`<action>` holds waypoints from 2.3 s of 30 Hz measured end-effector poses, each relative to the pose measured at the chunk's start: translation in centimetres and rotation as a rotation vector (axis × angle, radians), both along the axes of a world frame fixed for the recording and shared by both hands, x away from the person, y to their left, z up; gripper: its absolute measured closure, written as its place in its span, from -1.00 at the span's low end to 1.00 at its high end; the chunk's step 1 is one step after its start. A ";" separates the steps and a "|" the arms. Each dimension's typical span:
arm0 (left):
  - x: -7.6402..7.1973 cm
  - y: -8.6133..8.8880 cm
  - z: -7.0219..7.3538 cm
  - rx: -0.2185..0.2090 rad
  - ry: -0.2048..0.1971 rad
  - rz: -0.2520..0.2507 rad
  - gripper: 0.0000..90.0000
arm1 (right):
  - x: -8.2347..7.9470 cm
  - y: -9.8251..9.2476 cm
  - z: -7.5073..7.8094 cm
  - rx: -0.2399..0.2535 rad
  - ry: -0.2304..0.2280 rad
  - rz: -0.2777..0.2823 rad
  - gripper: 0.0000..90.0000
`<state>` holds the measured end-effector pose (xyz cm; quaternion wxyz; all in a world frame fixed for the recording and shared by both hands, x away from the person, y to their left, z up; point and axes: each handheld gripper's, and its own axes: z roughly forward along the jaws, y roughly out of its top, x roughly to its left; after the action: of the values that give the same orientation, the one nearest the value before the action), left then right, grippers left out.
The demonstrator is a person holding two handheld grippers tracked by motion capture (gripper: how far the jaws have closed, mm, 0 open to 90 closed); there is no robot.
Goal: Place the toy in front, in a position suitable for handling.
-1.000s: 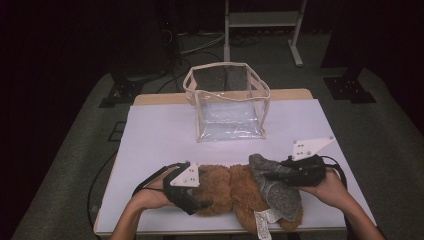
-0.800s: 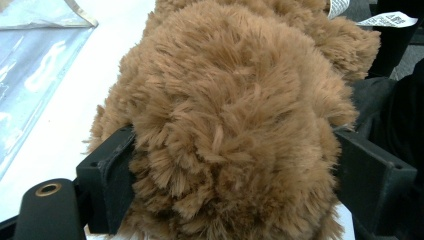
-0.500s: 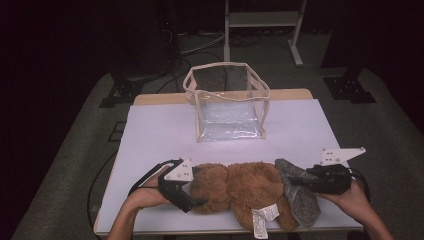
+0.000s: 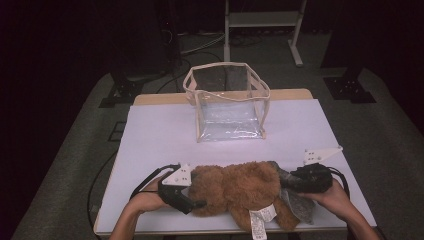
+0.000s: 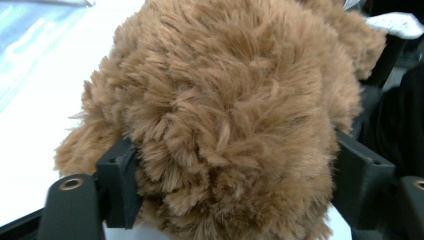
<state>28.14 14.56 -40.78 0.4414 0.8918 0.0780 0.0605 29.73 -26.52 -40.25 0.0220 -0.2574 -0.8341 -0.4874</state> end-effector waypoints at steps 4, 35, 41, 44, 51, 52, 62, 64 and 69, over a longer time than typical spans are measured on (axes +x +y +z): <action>0.3 -0.8 0.2 -0.044 -0.009 0.002 -0.41 | 1.3 0.2 1.6 0.018 -0.007 0.009 0.61; 2.7 -4.9 -0.3 -0.027 -0.086 0.043 -0.45 | 1.1 -4.8 1.2 -0.034 -0.030 -0.119 0.60; 3.0 -4.6 2.2 0.021 -0.131 0.049 -0.25 | 1.5 -4.5 1.0 0.000 -0.025 -0.122 0.60; 3.0 -3.4 3.3 0.042 -0.125 0.051 -0.25 | 1.8 -3.5 0.7 0.006 -0.023 -0.103 0.60; 2.2 -0.8 2.0 0.045 -0.081 0.081 -0.33 | 2.6 -1.1 -1.2 -0.030 0.002 -0.078 0.60; 2.0 -0.6 2.0 0.042 -0.087 0.083 -0.34 | 2.6 -1.3 -1.0 -0.030 -0.004 -0.088 0.60; 1.7 -1.5 2.3 0.025 -0.113 0.065 -0.36 | 1.9 -1.7 5.1 0.003 -0.096 -0.056 0.60; 1.6 -1.5 2.3 0.019 -0.116 0.065 -0.37 | 2.0 0.0 6.2 -0.019 -0.122 -0.018 0.59; 1.4 -1.7 2.3 0.011 -0.115 0.058 -0.37 | 2.9 5.2 7.0 -0.085 -0.139 0.101 0.59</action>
<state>29.51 12.84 -38.48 0.4382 0.8867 0.0781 0.1248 32.63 -21.32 -33.21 -0.0224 -0.1812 -0.8655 -0.4664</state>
